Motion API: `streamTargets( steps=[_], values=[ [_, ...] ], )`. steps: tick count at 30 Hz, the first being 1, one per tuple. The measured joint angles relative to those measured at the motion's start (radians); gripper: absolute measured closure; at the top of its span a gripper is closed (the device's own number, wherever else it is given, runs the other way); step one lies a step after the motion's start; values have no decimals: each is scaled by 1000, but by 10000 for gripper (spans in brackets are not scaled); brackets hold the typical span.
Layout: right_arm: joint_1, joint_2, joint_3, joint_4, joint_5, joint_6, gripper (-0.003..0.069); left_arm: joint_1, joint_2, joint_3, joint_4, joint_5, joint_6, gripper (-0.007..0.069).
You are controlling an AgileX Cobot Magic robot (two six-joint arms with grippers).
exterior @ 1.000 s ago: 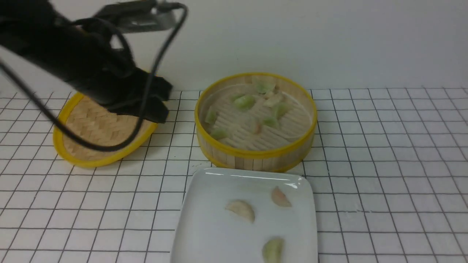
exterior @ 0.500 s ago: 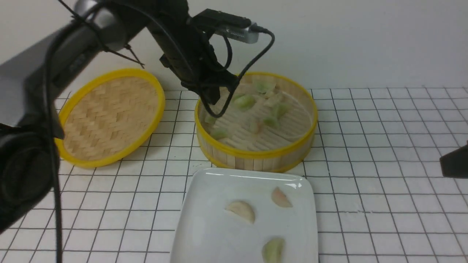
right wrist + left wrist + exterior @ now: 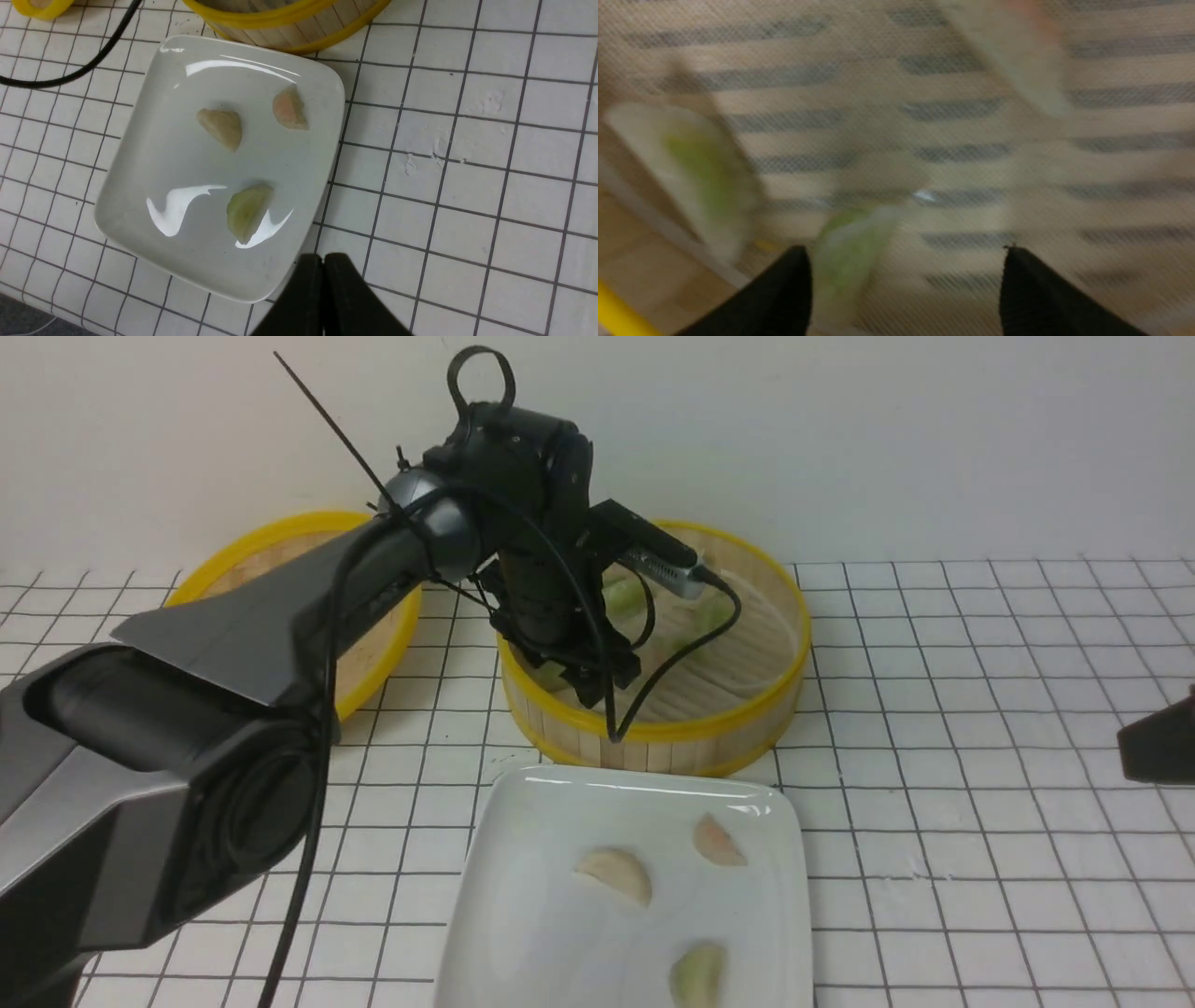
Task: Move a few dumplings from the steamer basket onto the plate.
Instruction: Use the left arm to grab a dumpling from the steamer
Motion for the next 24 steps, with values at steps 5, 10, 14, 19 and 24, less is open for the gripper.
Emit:
streamTargets(
  steps=[5,10,14,19,24],
  values=[
    [0,0,0,1,0,0,670,0,31,0,1,-46,0,50],
    [0,0,0,3,0,-2,670,0,38,-7,-10,-38,-1,142],
    [0,0,0,3,0,-3,670,-4,38,-10,-2,-31,-12,328],
    [0,0,0,3,0,-10,670,-4,33,-66,12,61,-43,466],
    [0,0,0,4,-10,-13,669,-4,-71,-137,-51,95,-106,463]
  ],
)
